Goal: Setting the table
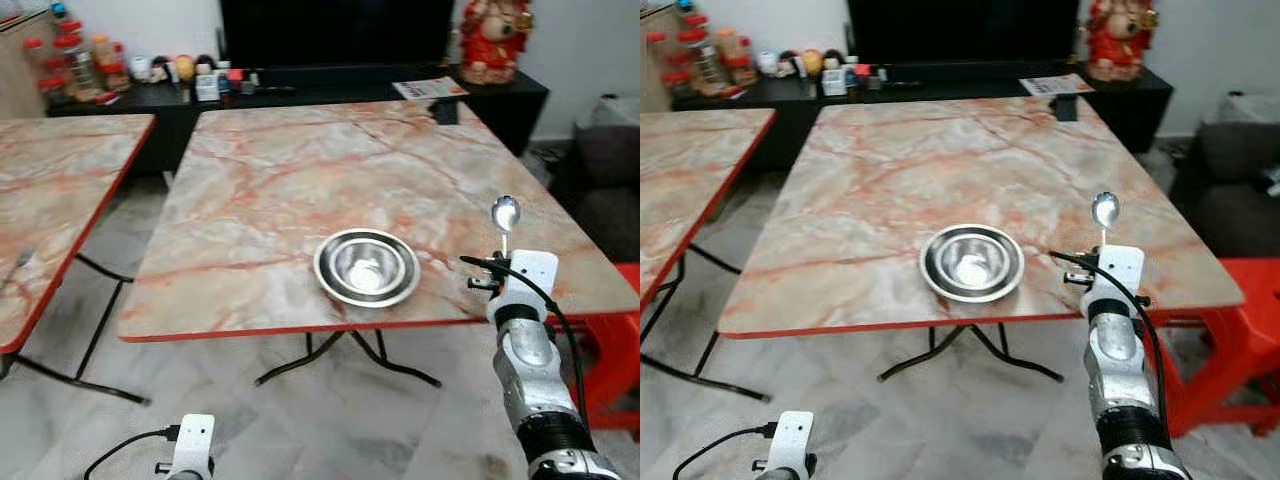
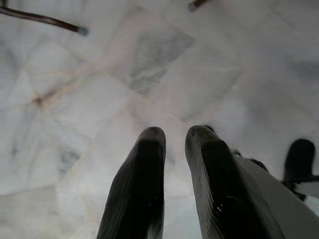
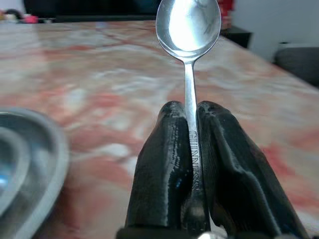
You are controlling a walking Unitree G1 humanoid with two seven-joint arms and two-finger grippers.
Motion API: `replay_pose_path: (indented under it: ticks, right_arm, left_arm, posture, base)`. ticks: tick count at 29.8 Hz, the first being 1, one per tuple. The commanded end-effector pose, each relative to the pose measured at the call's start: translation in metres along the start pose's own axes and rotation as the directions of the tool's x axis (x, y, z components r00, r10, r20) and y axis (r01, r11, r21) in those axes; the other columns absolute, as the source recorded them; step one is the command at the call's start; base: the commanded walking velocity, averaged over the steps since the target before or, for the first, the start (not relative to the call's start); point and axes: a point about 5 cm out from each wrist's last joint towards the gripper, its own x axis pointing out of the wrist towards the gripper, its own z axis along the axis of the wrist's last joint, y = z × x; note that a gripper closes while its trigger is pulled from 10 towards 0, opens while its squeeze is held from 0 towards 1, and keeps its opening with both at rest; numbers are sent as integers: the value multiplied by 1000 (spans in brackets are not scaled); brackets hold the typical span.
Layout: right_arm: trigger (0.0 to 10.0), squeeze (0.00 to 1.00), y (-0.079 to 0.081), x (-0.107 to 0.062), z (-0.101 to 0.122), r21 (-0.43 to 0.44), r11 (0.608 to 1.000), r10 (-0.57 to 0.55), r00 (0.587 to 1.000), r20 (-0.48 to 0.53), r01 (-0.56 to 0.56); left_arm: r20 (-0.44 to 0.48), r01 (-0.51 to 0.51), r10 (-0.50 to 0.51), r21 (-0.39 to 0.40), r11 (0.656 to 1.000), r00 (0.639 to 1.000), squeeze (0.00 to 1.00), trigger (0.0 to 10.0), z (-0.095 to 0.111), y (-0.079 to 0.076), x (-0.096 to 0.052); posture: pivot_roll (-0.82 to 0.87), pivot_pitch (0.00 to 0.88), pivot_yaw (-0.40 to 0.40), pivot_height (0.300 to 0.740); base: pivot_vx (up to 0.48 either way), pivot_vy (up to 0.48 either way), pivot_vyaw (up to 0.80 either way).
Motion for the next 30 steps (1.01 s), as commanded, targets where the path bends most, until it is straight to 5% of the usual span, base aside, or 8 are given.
replay_pose_path:
  ticks: [1,22,30]
  right_arm:
    - [10000,0,-7,2,5,-9,1000,-12,1000,19,12]
    - [10000,0,-5,-4,1,26,1000,16,1000,-6,-16]
    - [10000,0,-17,-2,-10,5,998,59,989,-137,-59]
  left_arm:
    - [5,-2,2,-6,1000,1000,0,10000,2,-1,0]
    - [14,17,-16,-16,1000,1000,0,10000,2,-3,0]
    - [4,30,-30,-15,999,1000,0,10000,0,-4,0]
  posture:
    - [-118,0,11,740]
    - [-122,0,13,740]
    - [-126,0,18,740]
  base:
    - [319,0,0]
    - [73,0,0]
    - [0,0,0]
